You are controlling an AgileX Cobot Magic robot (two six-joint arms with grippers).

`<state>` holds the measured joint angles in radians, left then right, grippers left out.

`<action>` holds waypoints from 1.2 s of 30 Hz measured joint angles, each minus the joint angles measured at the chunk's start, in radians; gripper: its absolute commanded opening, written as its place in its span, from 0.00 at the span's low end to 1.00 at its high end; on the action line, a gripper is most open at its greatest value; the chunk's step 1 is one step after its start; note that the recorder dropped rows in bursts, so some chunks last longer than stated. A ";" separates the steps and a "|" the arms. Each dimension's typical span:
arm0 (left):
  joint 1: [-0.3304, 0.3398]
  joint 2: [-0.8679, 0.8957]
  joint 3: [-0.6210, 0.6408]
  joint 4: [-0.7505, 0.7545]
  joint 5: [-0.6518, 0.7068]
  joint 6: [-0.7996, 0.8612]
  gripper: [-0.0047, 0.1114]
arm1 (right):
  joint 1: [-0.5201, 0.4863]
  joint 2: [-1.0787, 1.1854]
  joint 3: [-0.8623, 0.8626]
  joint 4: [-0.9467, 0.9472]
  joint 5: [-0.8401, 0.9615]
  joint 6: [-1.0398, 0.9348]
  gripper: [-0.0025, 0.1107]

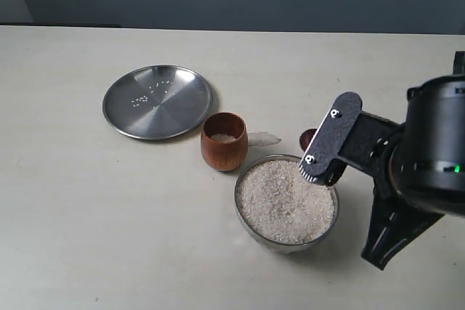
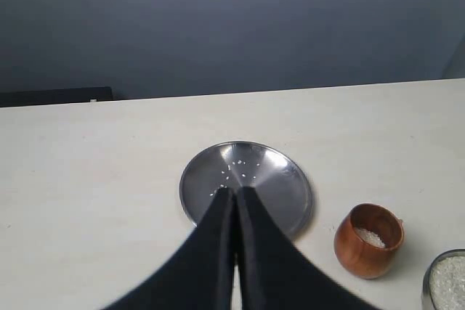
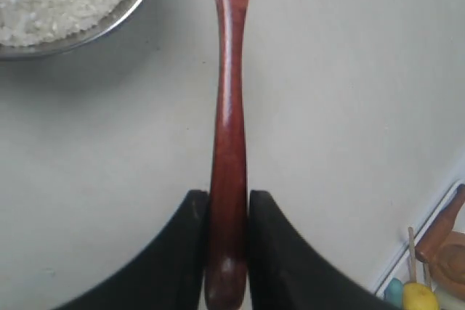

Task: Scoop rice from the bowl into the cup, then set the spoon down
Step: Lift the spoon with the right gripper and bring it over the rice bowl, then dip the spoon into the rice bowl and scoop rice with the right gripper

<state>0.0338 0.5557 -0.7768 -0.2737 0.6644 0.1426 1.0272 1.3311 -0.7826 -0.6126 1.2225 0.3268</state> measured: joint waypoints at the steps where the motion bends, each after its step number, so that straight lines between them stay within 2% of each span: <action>1: 0.000 0.000 0.000 0.000 0.000 0.000 0.04 | 0.015 0.005 0.003 -0.002 0.001 0.009 0.02; 7: 0.000 0.000 0.000 0.000 0.000 0.000 0.04 | 0.084 0.076 0.005 -0.011 0.002 0.033 0.02; 15: 0.000 0.000 0.000 0.000 0.000 0.000 0.04 | 0.098 0.189 0.005 -0.012 0.001 0.045 0.02; 27: 0.000 0.000 0.000 0.002 0.000 0.000 0.04 | 0.105 0.208 0.005 -0.004 -0.001 0.050 0.02; 36: 0.000 0.000 0.000 0.004 0.000 0.000 0.04 | 0.184 0.208 0.005 0.000 -0.001 0.059 0.02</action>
<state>0.0338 0.5557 -0.7768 -0.2696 0.6644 0.1426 1.2107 1.5388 -0.7775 -0.6125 1.2213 0.3860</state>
